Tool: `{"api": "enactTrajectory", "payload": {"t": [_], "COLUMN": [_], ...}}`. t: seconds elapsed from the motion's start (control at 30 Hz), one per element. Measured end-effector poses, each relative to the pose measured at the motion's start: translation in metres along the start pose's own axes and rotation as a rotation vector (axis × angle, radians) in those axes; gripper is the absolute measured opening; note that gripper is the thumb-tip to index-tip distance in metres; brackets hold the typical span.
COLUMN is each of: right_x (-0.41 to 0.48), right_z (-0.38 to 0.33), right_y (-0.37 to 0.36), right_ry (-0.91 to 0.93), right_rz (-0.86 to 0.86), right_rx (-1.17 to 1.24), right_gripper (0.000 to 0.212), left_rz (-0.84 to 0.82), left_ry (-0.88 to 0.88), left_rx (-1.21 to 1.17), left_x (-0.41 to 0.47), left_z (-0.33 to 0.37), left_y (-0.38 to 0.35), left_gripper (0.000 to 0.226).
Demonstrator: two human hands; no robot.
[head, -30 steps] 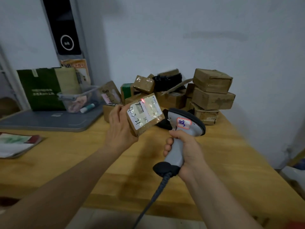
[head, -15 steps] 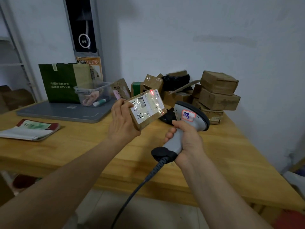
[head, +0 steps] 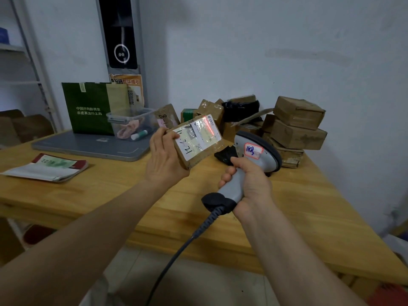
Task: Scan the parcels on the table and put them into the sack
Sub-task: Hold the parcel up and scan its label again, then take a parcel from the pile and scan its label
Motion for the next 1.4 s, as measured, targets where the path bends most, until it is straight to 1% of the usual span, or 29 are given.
{"api": "enactTrajectory", "payload": {"t": [0.3, 0.43, 0.5, 0.57, 0.63, 0.73, 0.8, 0.93, 1.03, 1.1, 1.17, 1.23, 1.3, 1.33, 1.4], "right_x": [-0.006, -0.008, -0.009, -0.009, -0.010, -0.020, -0.033, -0.067, -0.089, -0.098, -0.104, -0.106, -0.102, -0.099, -0.091], "right_z": [0.001, 0.004, 0.006, 0.014, 0.029, 0.063, 0.090, 0.145, 0.190, 0.220, 0.246, 0.268, 0.288, 0.297, 0.313], "right_y": [-0.005, -0.006, -0.007, -0.009, -0.012, -0.016, -0.020, -0.032, -0.036, -0.035, -0.032, -0.031, -0.028, -0.027, -0.022], "right_ry": [-0.001, 0.035, 0.044, 0.019, -0.038, -0.154, -0.235, -0.377, -0.432, -0.400, -0.394, -0.416, -0.434, -0.431, -0.413], "right_rz": [-0.007, -0.029, -0.072, -0.140, -0.225, -0.351, -0.431, -0.582, -0.680, -0.711, -0.717, -0.703, -0.696, -0.687, -0.667], "right_rx": [-0.007, -0.037, -0.067, -0.111, -0.170, -0.287, -0.345, -0.480, -0.613, -0.717, -0.798, -0.844, -0.881, -0.906, -0.959], "right_gripper": [0.012, 0.013, 0.013, 0.015, 0.015, 0.014, 0.013, 0.011, 0.013, 0.008, 0.014, 0.009, 0.008, 0.010, 0.009], "left_rz": [0.012, 0.013, 0.009, 0.015, 0.033, 0.034, 0.063, 0.195, 0.222, 0.184, 0.121, 0.056, -0.022, -0.076, -0.239], "left_ry": [-0.015, -0.020, -0.010, 0.021, 0.106, 0.329, 0.436, 0.619, 0.730, 0.787, 0.833, 0.878, 0.900, 0.908, 0.929], "left_rx": [-0.005, -0.010, -0.023, -0.035, -0.072, -0.166, -0.180, -0.098, 0.003, 0.055, 0.098, 0.174, 0.257, 0.300, 0.417], "left_x": [0.000, -0.002, -0.004, -0.008, -0.015, -0.036, -0.057, -0.111, -0.158, -0.183, -0.202, -0.214, -0.223, -0.228, -0.240], "left_z": [-0.003, -0.004, -0.008, -0.017, -0.033, -0.068, -0.100, -0.168, -0.212, -0.238, -0.262, -0.283, -0.301, -0.311, -0.330], "left_y": [0.007, 0.014, 0.021, 0.035, 0.059, 0.107, 0.142, 0.209, 0.246, 0.261, 0.266, 0.260, 0.243, 0.232, 0.207], "left_gripper": [0.095, 0.096, 0.102, 0.112, 0.121, 0.128, 0.130, 0.126, 0.113, 0.098, 0.089, 0.091, 0.095, 0.097, 0.100]}}
Point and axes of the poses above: each hand's wrist, its own x-axis towards the middle knuckle, its own y-axis out of the back of the hand, z = x × y, the point moved 2 cm from there along x, towards the middle knuckle, and after that the axes turned 15 degrees about y, right-handed, at the moved point
